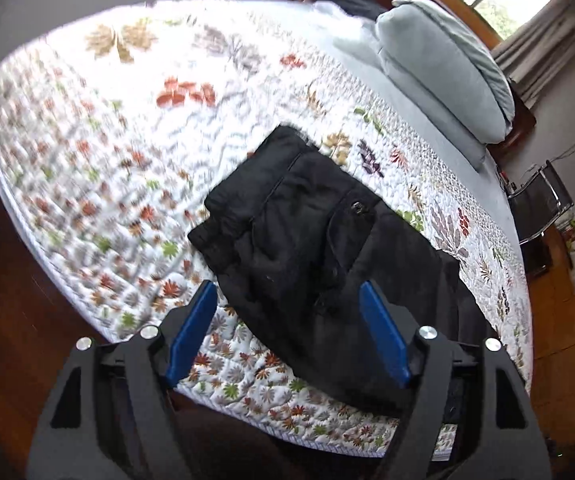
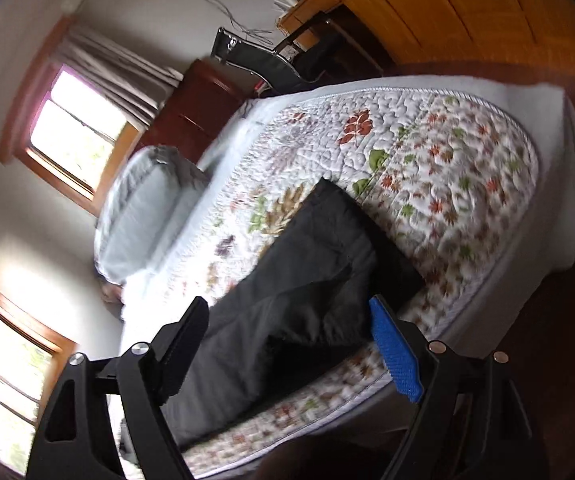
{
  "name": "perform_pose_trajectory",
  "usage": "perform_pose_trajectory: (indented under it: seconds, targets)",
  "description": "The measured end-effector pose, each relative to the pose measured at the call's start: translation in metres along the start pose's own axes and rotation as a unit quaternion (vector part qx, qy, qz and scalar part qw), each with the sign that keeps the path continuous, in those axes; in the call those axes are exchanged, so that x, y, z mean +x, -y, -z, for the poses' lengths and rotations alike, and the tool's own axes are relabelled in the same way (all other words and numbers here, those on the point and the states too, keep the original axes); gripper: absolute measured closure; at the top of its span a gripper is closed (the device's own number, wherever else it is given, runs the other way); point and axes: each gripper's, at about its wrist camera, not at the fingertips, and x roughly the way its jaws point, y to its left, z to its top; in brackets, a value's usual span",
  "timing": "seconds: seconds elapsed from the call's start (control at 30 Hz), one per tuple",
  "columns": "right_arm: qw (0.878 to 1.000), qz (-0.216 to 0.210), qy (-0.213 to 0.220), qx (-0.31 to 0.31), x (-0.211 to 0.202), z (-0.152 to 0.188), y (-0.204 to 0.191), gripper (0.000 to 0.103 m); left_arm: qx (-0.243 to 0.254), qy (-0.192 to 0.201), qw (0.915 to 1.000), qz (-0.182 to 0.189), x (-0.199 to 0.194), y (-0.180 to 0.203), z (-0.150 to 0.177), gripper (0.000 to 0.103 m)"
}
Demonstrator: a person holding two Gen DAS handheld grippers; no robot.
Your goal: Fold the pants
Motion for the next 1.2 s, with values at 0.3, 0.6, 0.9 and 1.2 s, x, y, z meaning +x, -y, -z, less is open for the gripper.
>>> perform_pose_trajectory:
  seconds: [0.3,0.6,0.9,1.2]
  targets:
    - [0.998,-0.026,-0.032,0.057,-0.007,0.021,-0.001,0.015,0.091,-0.043,0.9924,0.071,0.021,0.107,0.016,0.009]
    - [0.985,-0.108,-0.031,0.128,-0.03,0.031,0.007,0.01,0.14,-0.12,0.9828,-0.006,0.109,0.109,0.037,0.009]
    - [0.963,-0.099,-0.07,0.24,0.074,0.019,0.032,0.027,0.13,-0.121,0.9839,0.013,0.109,0.089,0.032,0.009]
    - [0.991,-0.11,-0.05,0.056,0.106,-0.04,-0.046,0.08,0.115,-0.128,0.9849,0.019,0.111,0.085,0.028,0.008]
